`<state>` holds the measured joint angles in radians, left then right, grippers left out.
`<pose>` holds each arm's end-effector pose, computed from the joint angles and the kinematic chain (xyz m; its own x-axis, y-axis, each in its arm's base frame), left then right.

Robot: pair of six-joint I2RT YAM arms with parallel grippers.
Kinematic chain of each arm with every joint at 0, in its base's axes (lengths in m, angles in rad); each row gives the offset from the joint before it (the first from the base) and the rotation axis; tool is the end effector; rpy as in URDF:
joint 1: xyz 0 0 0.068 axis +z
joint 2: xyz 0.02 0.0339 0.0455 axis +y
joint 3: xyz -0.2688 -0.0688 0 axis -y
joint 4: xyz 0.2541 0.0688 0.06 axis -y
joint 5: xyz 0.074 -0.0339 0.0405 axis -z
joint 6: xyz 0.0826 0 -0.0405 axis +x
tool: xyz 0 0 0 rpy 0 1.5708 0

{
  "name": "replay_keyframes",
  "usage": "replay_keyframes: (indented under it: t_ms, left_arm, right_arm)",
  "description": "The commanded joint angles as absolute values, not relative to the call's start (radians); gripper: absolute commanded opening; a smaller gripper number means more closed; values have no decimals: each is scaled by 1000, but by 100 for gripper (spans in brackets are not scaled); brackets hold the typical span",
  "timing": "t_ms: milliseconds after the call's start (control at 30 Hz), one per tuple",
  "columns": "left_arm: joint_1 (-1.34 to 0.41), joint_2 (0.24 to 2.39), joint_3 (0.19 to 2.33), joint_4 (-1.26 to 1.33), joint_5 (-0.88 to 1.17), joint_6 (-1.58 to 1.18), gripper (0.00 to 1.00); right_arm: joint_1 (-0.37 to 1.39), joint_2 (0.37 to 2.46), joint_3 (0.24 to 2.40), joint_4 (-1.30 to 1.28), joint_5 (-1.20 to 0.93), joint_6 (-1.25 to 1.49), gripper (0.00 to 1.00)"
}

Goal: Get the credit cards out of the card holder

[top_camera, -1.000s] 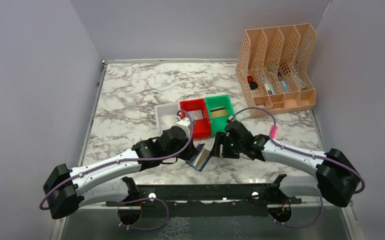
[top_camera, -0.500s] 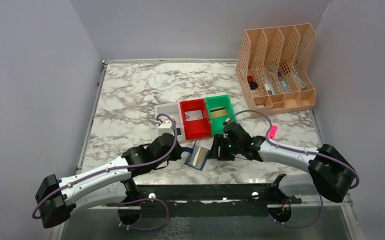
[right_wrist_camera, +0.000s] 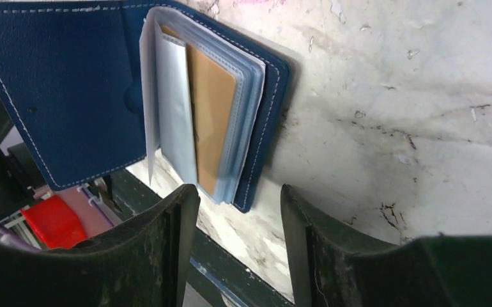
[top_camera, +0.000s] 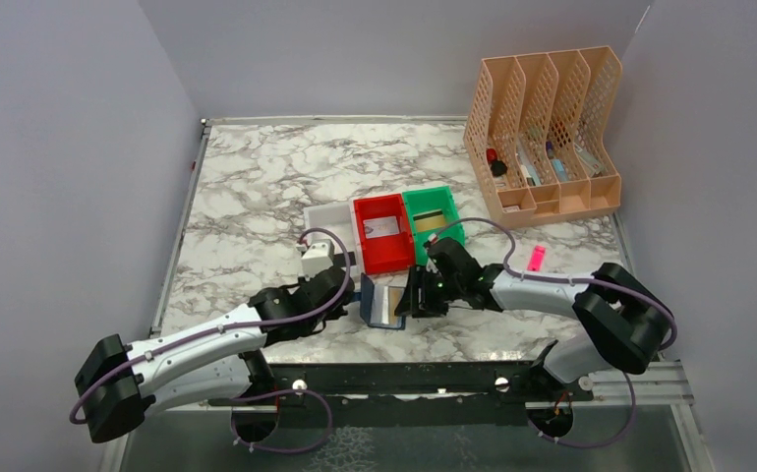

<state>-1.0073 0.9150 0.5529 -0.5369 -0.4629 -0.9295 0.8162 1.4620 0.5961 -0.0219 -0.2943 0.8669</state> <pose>0.1418 -0.1553 0.1769 -0.7373 -0.1754 -0.6524 0.0287 0.9567 -0.2896 0.1865 0.2333 0.1073 -0.9710 0.0323 -0.2369 -0.1273 0.7688 0.6267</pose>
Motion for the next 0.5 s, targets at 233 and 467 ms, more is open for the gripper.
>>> replay_keyframes:
  t_ms: [233,467]
  left_arm:
    - [-1003,981,504,-582,-474,-993,0]
    - [-1004,1013,470,-525,-458,-965,0]
  right_arm:
    - [816,1366,657,-57,-233,763,36]
    - [816,1474,704,24,-415,724,36]
